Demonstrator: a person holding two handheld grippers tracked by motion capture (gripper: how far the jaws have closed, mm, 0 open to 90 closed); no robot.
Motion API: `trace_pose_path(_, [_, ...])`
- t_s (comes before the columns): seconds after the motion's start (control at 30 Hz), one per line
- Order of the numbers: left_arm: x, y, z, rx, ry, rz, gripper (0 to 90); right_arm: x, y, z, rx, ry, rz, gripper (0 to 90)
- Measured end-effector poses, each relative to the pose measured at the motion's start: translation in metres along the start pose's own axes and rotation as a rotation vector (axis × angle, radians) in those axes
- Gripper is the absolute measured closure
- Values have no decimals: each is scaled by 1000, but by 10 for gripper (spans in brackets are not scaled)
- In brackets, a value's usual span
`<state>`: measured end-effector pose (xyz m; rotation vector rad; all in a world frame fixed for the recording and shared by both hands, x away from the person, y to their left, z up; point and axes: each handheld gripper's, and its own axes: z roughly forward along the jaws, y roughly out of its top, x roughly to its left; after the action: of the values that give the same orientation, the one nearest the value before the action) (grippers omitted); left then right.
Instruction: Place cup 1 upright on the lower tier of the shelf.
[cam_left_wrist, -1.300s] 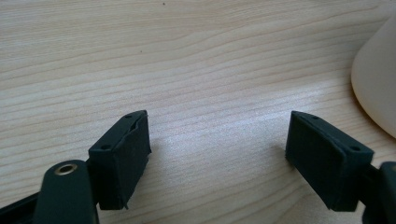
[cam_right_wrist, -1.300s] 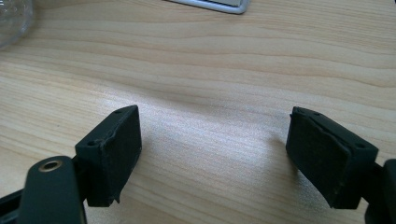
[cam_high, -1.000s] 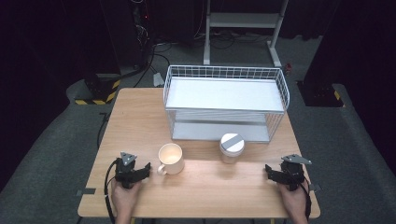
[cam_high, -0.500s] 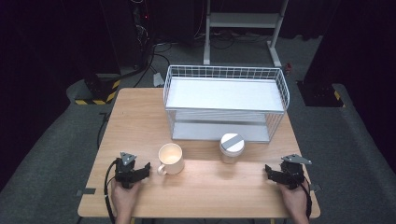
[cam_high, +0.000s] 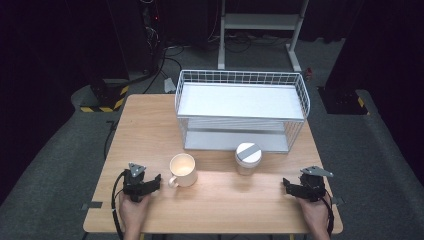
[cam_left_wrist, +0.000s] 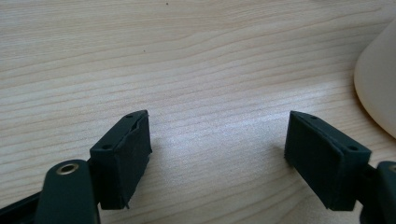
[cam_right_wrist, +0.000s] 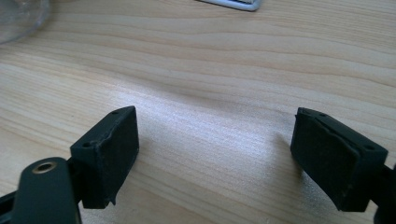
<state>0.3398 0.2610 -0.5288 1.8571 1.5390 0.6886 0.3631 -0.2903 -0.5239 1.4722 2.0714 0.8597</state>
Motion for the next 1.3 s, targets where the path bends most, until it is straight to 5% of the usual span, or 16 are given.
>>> trace_pose_path(0.53, [0,0,0,-1,4,-4,227,14,-7,-11,-51,51,-15,175])
trace_pose_path(1.3, [0,0,0,0,4,-5,228,71,4,-5,-71,203,-130,171])
